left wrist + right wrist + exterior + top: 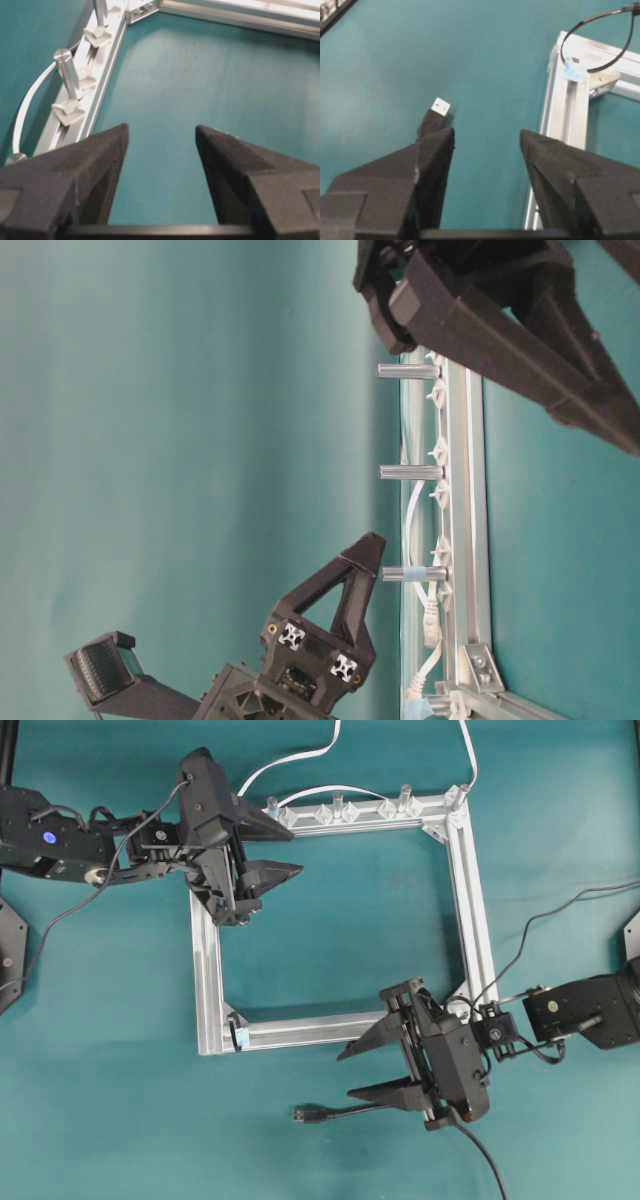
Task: Insert the wire through the string loop located on the left side.
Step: 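Open the right gripper and lower it over the black USB cable plug, then close the right gripper on the cable just behind the USB plug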
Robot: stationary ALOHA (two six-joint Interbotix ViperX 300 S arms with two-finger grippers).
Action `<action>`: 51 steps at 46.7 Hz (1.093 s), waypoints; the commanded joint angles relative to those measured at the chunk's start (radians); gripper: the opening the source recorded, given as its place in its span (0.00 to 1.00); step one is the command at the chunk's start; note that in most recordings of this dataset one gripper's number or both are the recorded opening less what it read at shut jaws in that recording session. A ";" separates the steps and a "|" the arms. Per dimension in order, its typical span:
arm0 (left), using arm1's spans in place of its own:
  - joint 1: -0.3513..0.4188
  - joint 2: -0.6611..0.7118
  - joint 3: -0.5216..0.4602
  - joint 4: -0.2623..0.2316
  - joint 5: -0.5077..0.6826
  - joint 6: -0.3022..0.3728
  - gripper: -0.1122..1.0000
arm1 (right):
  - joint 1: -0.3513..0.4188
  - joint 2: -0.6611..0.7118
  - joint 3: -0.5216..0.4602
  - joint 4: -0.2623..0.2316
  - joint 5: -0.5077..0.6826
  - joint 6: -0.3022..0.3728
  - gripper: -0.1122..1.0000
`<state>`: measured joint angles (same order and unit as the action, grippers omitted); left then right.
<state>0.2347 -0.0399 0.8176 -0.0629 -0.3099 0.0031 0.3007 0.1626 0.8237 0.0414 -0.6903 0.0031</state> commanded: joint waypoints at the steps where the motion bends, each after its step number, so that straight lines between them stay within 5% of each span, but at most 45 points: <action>1: -0.003 -0.028 -0.011 0.003 -0.003 0.008 0.68 | 0.020 -0.035 -0.020 0.034 -0.005 0.000 0.63; 19: -0.005 -0.028 -0.011 0.003 0.026 0.009 0.86 | 0.075 -0.015 -0.034 0.146 -0.005 -0.006 0.63; 51: -0.012 -0.072 0.031 0.005 0.066 0.020 0.86 | 0.117 0.127 -0.103 0.245 -0.003 -0.017 0.63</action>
<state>0.2255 -0.0767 0.8468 -0.0614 -0.2408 0.0153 0.4034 0.3007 0.7363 0.2807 -0.6903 -0.0123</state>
